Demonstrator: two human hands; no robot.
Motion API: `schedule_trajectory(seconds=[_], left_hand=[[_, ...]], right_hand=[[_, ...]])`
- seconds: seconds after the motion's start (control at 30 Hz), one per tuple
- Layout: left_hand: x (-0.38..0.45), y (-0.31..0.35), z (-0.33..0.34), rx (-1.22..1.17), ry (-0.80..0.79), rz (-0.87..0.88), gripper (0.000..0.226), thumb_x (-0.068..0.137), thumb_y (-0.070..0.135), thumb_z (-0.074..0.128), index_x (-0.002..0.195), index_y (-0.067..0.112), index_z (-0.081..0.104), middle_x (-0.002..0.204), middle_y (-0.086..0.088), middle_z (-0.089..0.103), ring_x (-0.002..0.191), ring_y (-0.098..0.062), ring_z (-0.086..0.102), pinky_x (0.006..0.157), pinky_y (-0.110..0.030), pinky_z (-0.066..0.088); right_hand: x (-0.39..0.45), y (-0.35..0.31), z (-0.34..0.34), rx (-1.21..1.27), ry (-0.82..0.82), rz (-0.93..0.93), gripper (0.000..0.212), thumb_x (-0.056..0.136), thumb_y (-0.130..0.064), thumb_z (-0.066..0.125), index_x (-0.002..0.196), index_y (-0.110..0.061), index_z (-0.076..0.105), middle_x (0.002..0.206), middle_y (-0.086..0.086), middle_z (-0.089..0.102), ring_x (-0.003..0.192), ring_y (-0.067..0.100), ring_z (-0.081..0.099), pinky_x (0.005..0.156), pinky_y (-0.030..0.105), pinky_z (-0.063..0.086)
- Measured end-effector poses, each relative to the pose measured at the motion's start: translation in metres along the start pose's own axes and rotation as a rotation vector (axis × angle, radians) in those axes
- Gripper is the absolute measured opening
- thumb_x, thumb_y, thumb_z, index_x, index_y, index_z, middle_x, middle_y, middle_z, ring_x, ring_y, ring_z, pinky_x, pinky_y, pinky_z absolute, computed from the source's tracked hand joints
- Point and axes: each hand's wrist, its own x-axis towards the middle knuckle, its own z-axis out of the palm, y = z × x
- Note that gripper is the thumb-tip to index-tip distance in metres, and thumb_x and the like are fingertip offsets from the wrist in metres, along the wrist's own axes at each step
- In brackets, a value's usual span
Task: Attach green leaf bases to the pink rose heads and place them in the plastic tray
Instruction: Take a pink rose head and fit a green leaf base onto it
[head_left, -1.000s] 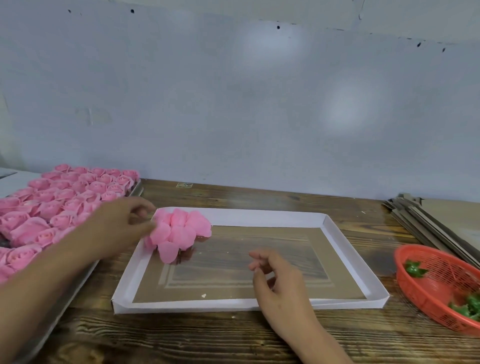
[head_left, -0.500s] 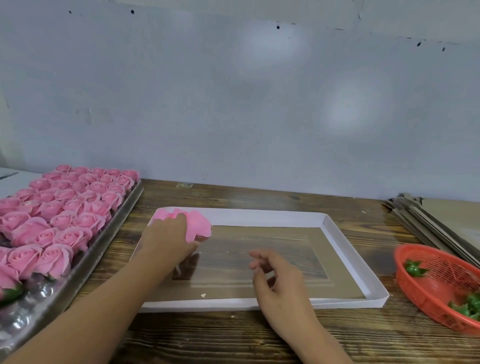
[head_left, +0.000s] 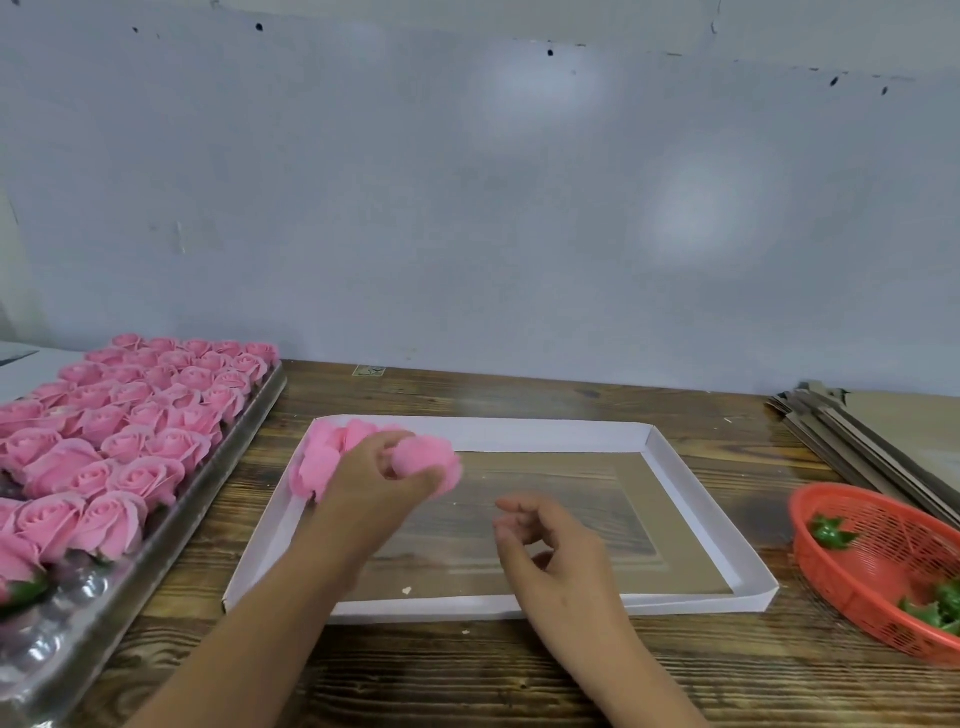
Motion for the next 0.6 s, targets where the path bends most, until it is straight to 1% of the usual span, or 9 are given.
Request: schedule_trajectory(seconds=[0.07, 0.13, 0.17, 0.23, 0.27, 0.33, 0.43, 0.5, 0.6], left_hand=[[-0.028, 0.007, 0.014, -0.292, -0.099, -0.039, 0.044, 0.081, 0.030, 0.080, 0.121, 0.032, 0.062, 0.108, 0.009, 0.074, 0.098, -0.010, 0.068, 0.078, -0.025, 0.049], [-0.047, 0.011, 0.029, -0.468, -0.176, -0.044, 0.044, 0.073, 0.033, 0.081, 0.115, 0.028, 0.070, 0.105, 0.006, 0.077, 0.096, -0.009, 0.072, 0.079, -0.026, 0.049], [-0.053, 0.013, 0.035, -0.547, -0.188, -0.053, 0.045, 0.069, 0.033, 0.081, 0.113, 0.025, 0.072, 0.103, 0.003, 0.078, 0.091, -0.009, 0.073, 0.077, -0.025, 0.049], [-0.058, 0.016, 0.045, -0.671, -0.183, -0.064, 0.043, 0.066, 0.028, 0.081, 0.108, 0.018, 0.075, 0.099, -0.001, 0.078, 0.079, -0.005, 0.071, 0.072, -0.024, 0.048], [-0.060, 0.017, 0.047, -0.700, -0.179, -0.072, 0.043, 0.064, 0.027, 0.082, 0.106, 0.016, 0.076, 0.097, -0.003, 0.078, 0.076, -0.004, 0.070, 0.072, -0.025, 0.047], [-0.060, 0.017, 0.048, -0.722, -0.174, -0.099, 0.047, 0.058, 0.030, 0.085, 0.102, 0.015, 0.077, 0.097, -0.005, 0.078, 0.079, -0.005, 0.071, 0.076, -0.028, 0.046], [-0.060, 0.015, 0.044, -0.707, -0.174, -0.123, 0.049, 0.051, 0.035, 0.087, 0.096, 0.017, 0.080, 0.096, -0.004, 0.079, 0.081, -0.006, 0.072, 0.078, -0.029, 0.046], [-0.061, 0.016, 0.043, -0.673, -0.176, -0.117, 0.043, 0.055, 0.034, 0.085, 0.095, 0.020, 0.080, 0.095, -0.002, 0.079, 0.079, -0.004, 0.071, 0.077, -0.028, 0.046], [-0.061, 0.014, 0.042, -0.591, -0.187, -0.090, 0.036, 0.062, 0.038, 0.084, 0.096, 0.029, 0.080, 0.099, 0.001, 0.078, 0.093, -0.007, 0.071, 0.082, -0.028, 0.046]], right_hand=[[0.002, -0.003, 0.001, 0.143, -0.004, 0.067, 0.023, 0.086, -0.017, 0.074, 0.101, -0.033, 0.067, 0.095, -0.018, 0.070, 0.082, 0.003, 0.064, 0.070, 0.016, 0.050], [0.004, -0.008, 0.001, 0.278, -0.024, 0.119, 0.023, 0.082, -0.019, 0.079, 0.098, -0.032, 0.070, 0.093, -0.009, 0.074, 0.080, 0.009, 0.066, 0.072, 0.031, 0.057], [0.004, -0.010, 0.000, 0.344, -0.034, 0.125, 0.024, 0.081, -0.016, 0.080, 0.097, -0.031, 0.071, 0.091, -0.004, 0.075, 0.079, 0.011, 0.066, 0.072, 0.034, 0.057], [0.005, -0.012, -0.002, 0.458, -0.048, 0.123, 0.027, 0.082, -0.004, 0.077, 0.099, -0.025, 0.072, 0.089, 0.004, 0.075, 0.079, 0.014, 0.068, 0.073, 0.031, 0.058], [0.005, -0.013, -0.004, 0.501, -0.058, 0.127, 0.029, 0.082, 0.000, 0.075, 0.102, -0.021, 0.071, 0.090, 0.007, 0.076, 0.080, 0.015, 0.069, 0.074, 0.028, 0.058], [0.004, -0.014, -0.006, 0.552, -0.083, 0.140, 0.031, 0.083, 0.004, 0.072, 0.108, -0.015, 0.070, 0.095, 0.010, 0.076, 0.085, 0.017, 0.072, 0.077, 0.028, 0.059], [0.002, -0.015, -0.006, 0.586, -0.110, 0.151, 0.034, 0.085, 0.006, 0.068, 0.111, -0.015, 0.072, 0.099, 0.012, 0.076, 0.091, 0.020, 0.072, 0.081, 0.029, 0.058], [0.002, -0.016, -0.006, 0.602, -0.123, 0.156, 0.034, 0.086, 0.006, 0.067, 0.107, -0.019, 0.075, 0.101, 0.013, 0.076, 0.093, 0.022, 0.072, 0.082, 0.030, 0.058], [0.001, -0.017, -0.006, 0.644, -0.153, 0.157, 0.028, 0.086, -0.005, 0.070, 0.109, -0.021, 0.074, 0.106, 0.012, 0.075, 0.102, 0.027, 0.071, 0.083, 0.029, 0.057]])
